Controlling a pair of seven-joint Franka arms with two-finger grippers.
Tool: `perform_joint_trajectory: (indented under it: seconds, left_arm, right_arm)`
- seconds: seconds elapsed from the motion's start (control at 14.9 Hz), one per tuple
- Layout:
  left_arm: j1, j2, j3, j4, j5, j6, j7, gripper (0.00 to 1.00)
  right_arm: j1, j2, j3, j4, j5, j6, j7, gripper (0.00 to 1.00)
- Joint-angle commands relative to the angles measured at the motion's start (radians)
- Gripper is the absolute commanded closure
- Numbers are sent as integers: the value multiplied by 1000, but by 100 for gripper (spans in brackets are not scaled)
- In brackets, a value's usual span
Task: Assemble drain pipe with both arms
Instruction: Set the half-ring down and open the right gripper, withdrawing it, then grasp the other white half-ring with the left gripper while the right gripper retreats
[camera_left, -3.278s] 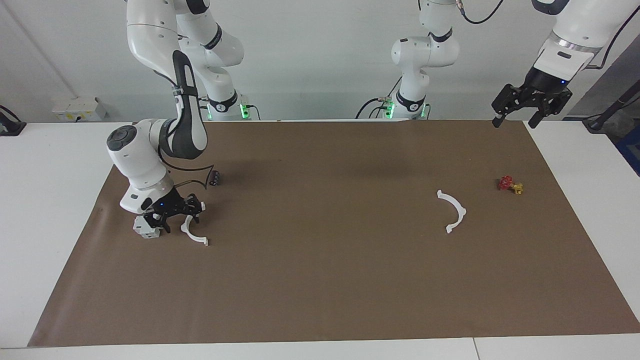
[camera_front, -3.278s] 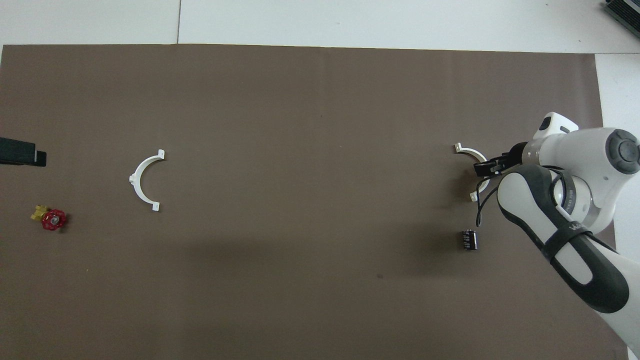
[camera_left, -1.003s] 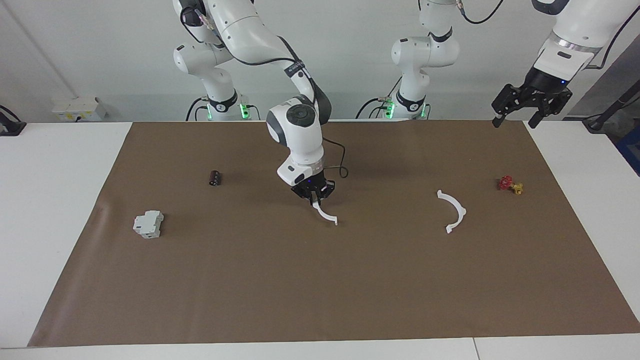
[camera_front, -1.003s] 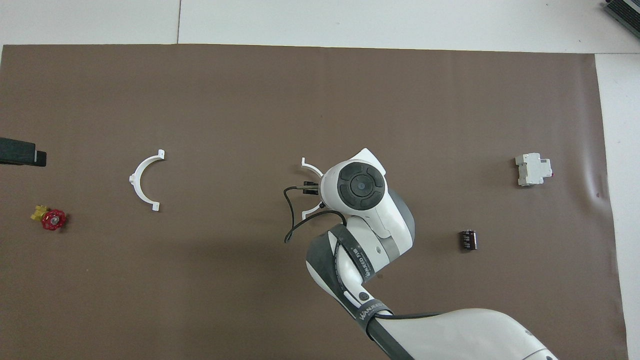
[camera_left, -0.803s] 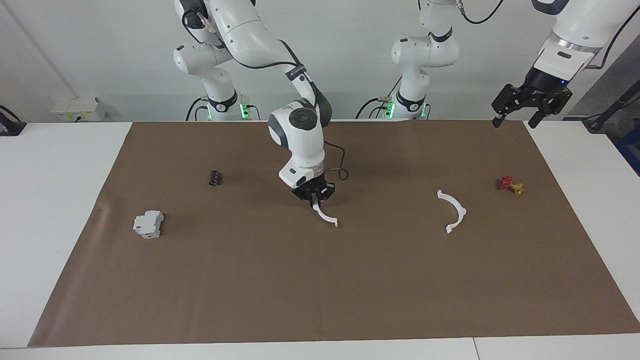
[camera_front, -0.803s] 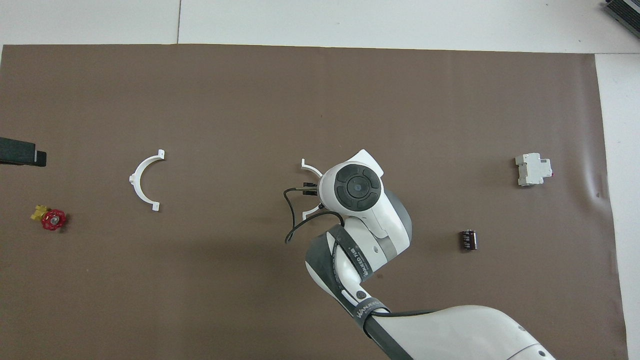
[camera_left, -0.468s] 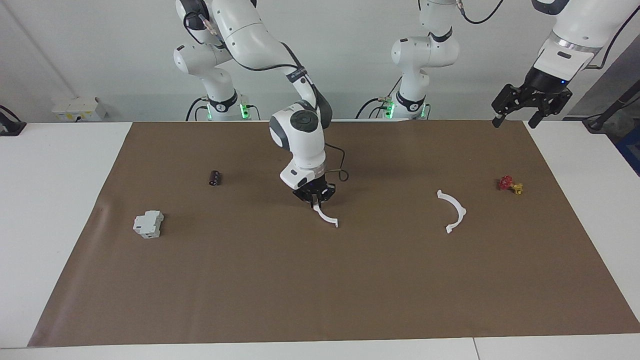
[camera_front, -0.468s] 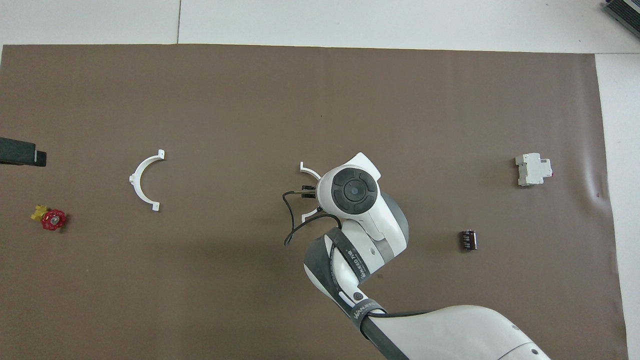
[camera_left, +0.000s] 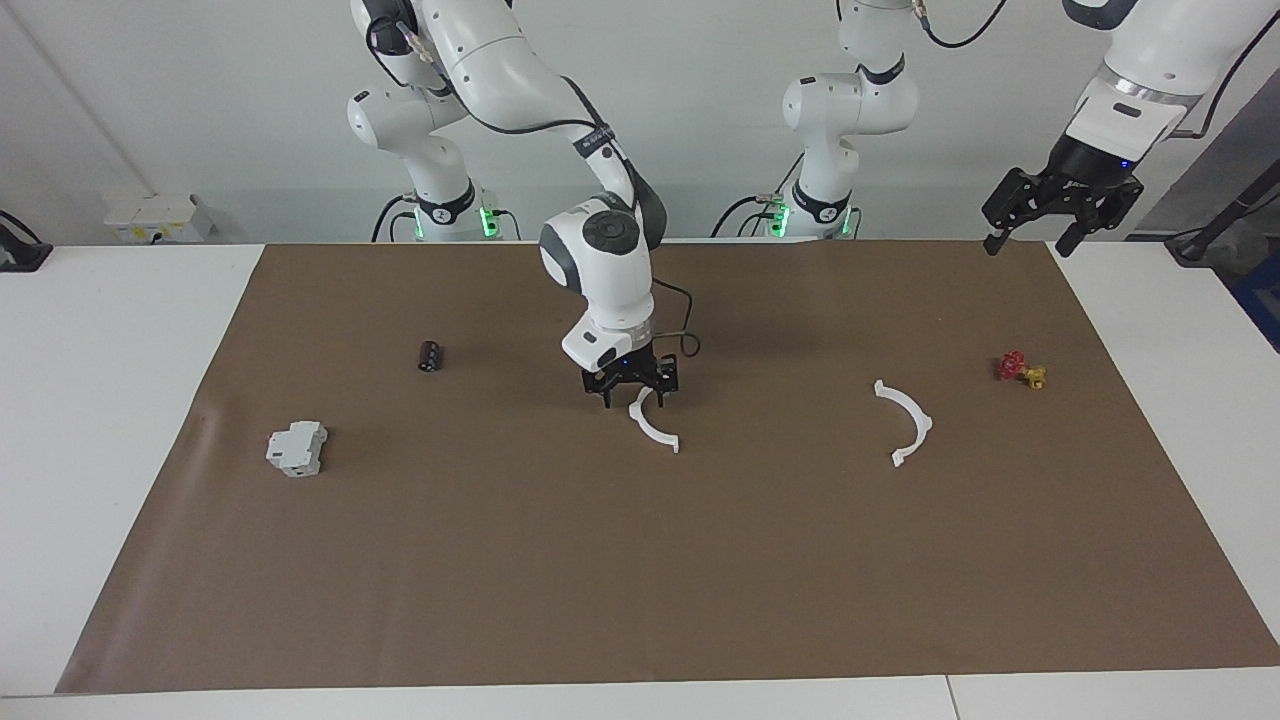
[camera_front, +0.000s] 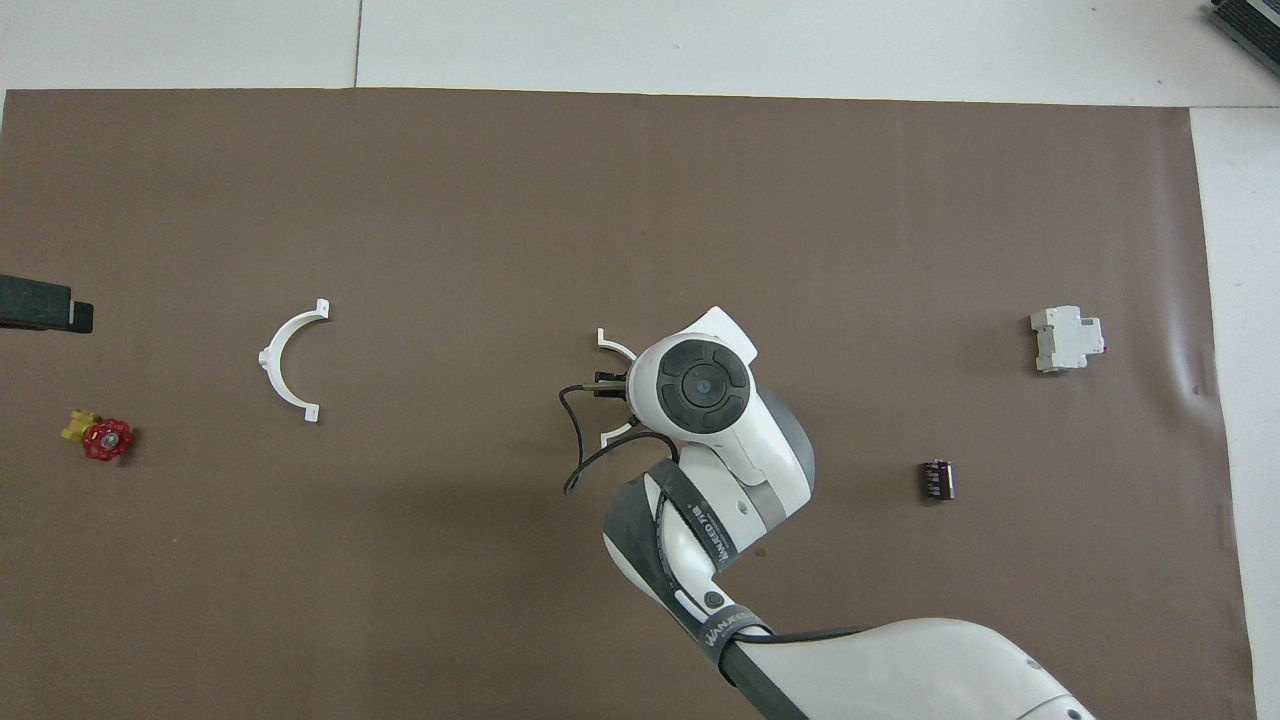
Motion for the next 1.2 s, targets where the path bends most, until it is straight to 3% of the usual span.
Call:
perform_joint_trajectory:
  seconds: [0.0, 0.2, 0.27, 0.4, 0.47, 0.8, 0.94, 1.14]
  left_arm:
    - [-14, -23, -8, -21, 12, 5, -7, 0]
    - [6, -33, 2, -58, 12, 25, -11, 0]
    - [21, -71, 2, -135, 12, 80, -14, 0]
    - [30, -149, 0, -347, 12, 340, -25, 0]
    - [27, -154, -1, -415, 12, 424, -63, 0]
    - [15, 21, -5, -498, 12, 654, -203, 0]
    - [14, 88, -5, -552, 12, 777, -250, 0]
    - [17, 105, -5, -683, 12, 940, -278, 0]
  right_arm:
    - [-113, -152, 9, -16, -38, -134, 3, 0]
    - [-238, -232, 7, -16, -38, -295, -138, 0]
    - [-287, -255, 7, -18, -38, -359, -210, 0]
    - [-396, -291, 7, -20, -36, -462, -376, 0]
    - [-443, -304, 7, -20, -36, -495, -452, 0]
    - [-628, -363, 4, -1, -39, -536, -625, 0]
    - [-675, -378, 4, 58, -39, -611, -674, 0]
    - [-709, -375, 4, 201, -42, -751, -700, 0]
